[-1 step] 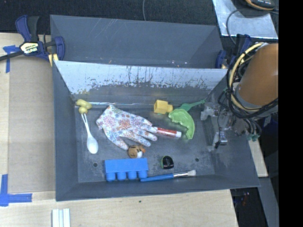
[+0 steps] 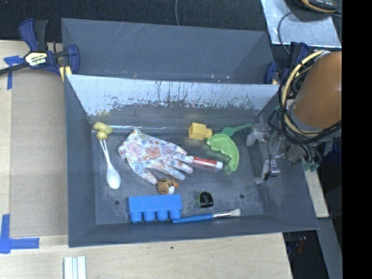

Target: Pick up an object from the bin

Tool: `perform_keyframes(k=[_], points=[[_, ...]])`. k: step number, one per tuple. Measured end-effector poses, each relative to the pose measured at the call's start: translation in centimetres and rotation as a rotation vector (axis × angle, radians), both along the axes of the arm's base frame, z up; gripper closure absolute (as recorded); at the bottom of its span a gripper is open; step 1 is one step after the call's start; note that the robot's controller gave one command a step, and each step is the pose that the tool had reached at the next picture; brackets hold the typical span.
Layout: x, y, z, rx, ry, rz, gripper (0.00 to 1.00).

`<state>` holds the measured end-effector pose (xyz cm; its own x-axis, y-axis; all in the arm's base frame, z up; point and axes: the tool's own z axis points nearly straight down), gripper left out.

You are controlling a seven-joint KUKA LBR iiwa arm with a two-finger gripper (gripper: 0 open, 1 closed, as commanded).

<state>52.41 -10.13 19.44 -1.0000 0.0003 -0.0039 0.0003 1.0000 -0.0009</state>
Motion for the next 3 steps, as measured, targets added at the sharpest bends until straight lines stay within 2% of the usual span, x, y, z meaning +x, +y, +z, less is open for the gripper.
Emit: perform_keyframes(k=[1, 2, 3], points=[[4.8, 6.0, -8.0, -0.001, -0.003, 0.130, 0.00], [5.4, 8.4, -5.8, -0.007, -0.008, 0.414, 0.00], [6.4, 13.7, -8.5, 0.002, 0.000, 0.342, 0.00]])
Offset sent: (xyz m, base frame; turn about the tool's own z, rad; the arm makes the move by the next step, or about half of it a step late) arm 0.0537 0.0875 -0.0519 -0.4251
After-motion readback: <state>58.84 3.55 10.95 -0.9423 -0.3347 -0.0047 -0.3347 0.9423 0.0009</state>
